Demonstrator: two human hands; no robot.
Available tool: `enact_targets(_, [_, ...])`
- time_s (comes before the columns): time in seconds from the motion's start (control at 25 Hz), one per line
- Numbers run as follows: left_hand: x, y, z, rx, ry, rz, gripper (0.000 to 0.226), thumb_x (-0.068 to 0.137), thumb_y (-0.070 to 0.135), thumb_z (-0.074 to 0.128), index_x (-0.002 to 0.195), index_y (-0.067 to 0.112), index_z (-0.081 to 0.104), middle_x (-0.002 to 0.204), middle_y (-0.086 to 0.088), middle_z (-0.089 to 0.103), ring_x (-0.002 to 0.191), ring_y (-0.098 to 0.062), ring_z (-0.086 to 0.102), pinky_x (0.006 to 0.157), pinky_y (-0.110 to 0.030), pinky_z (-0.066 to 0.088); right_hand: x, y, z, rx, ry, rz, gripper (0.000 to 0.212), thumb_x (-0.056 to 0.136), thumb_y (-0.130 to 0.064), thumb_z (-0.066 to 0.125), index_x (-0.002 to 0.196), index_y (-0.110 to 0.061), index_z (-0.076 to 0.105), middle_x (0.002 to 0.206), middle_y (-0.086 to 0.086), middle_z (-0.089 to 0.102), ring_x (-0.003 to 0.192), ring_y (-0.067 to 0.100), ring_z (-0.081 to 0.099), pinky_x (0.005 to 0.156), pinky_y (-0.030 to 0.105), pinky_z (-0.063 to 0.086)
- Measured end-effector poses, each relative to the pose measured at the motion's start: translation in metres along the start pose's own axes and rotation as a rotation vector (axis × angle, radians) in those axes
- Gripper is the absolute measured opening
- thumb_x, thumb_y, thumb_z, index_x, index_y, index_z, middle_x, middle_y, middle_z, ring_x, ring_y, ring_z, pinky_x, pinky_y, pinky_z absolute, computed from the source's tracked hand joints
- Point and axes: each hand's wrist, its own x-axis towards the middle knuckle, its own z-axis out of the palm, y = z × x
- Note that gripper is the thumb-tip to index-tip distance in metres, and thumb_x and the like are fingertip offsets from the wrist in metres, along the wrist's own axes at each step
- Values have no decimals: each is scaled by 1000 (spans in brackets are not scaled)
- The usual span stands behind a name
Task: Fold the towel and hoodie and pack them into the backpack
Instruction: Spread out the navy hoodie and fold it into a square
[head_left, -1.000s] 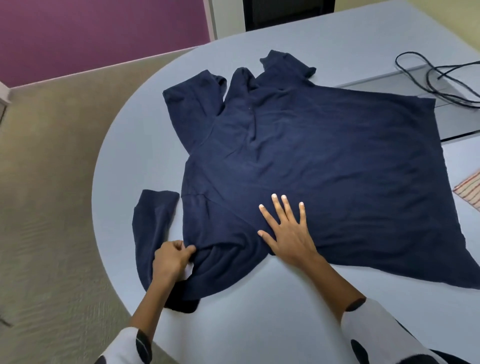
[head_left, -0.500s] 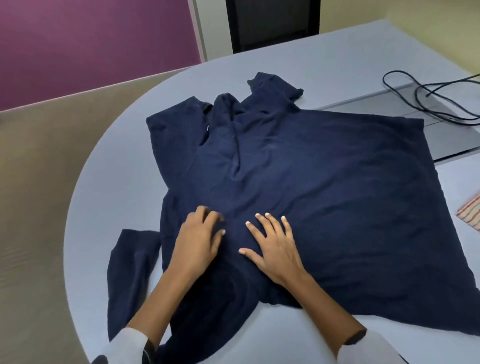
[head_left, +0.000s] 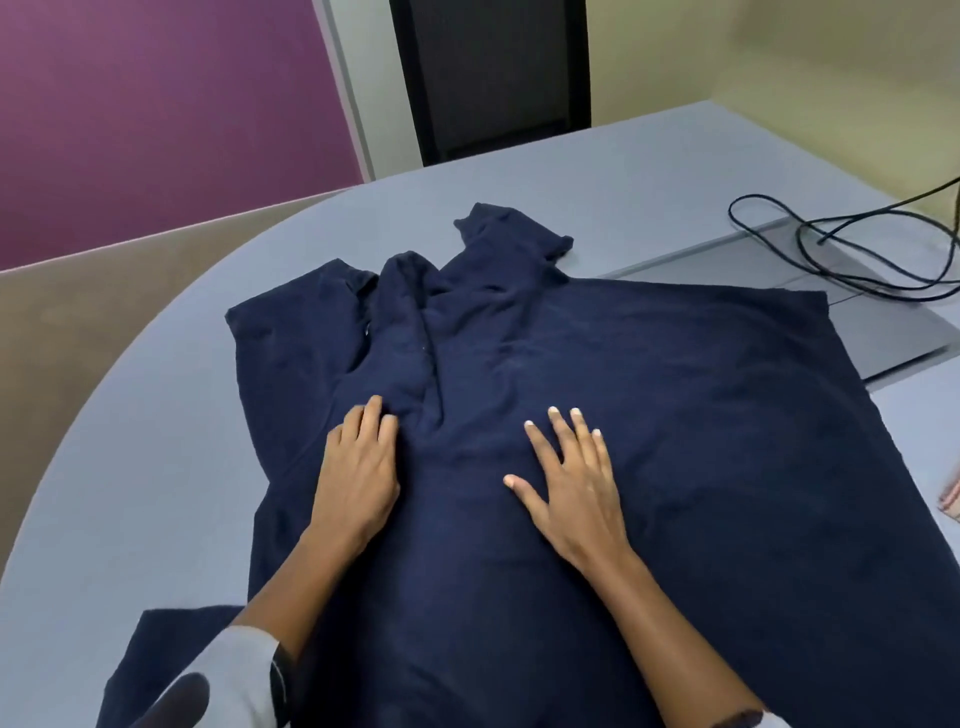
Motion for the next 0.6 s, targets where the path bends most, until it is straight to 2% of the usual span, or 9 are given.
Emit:
enact_targets(0.04, [15,-7,7,-50,-17,56,24,85,7,55,108,2,56,133,-20,50,116,-36,49,86,-45,47,14,2,3,-20,-66,-90,79,90,-70,6,146,-23,35,156,9,26,146,30,16,117,50,20])
enact_targets(0.08, [29,-14,11,-97,-77,90,33,92,19,46,121,3,53,140,-18,45,126,-36,45,94,-45,45,23,5,8,-39,-130,-141,79,87,-72,5,150,-29,22,160,4,11,148,26,3,119,50,12])
enact_targets(0.16, [43,-29,18,-67,-249,68,69,92,58,15,142,15,40,151,-5,36,139,-25,34,106,-42,35,32,8,14,-87,-178,-122,81,84,-77,4,151,-33,7,160,-1,-5,148,22,-8,120,48,0])
enact_targets(0.24, [39,-47,24,-6,-338,-23,89,80,74,1,148,26,28,156,7,25,142,-15,26,105,-35,26,34,10,17,-99,-132,-14,83,84,-79,4,152,-32,4,159,-2,-9,147,20,-11,119,46,-6])
enact_targets(0.32, [24,-55,23,27,-281,-118,89,79,77,3,148,27,30,155,9,27,140,-13,29,100,-36,27,35,12,16,-99,-79,119,87,83,-78,3,152,-26,6,160,0,-5,148,20,-10,119,47,-5])
enact_targets(0.4, [14,-49,20,77,-227,-194,86,82,75,12,143,20,40,149,6,39,129,-17,42,90,-42,31,36,13,17,-131,-71,173,89,83,-78,2,153,-23,9,161,1,0,148,21,-6,119,48,-3])
enact_targets(0.44, [13,-41,19,106,-196,-220,84,83,72,18,136,14,48,141,3,48,117,-22,49,83,-44,32,36,13,17,-137,-66,176,89,83,-78,3,152,-23,15,161,1,6,148,22,0,119,49,0])
enact_targets(0.52, [18,-28,16,159,-119,-250,75,86,68,25,104,5,61,108,-6,61,88,-30,51,71,-46,28,43,9,14,-160,-34,175,87,85,-76,11,143,-19,42,152,6,36,142,28,29,115,53,18])
enact_targets(0.6, [38,-24,13,132,-14,-251,59,94,56,33,75,5,56,81,-10,55,75,-32,47,68,-46,28,65,11,8,-164,58,175,78,88,-71,17,114,-14,64,122,10,60,115,33,55,104,57,36])
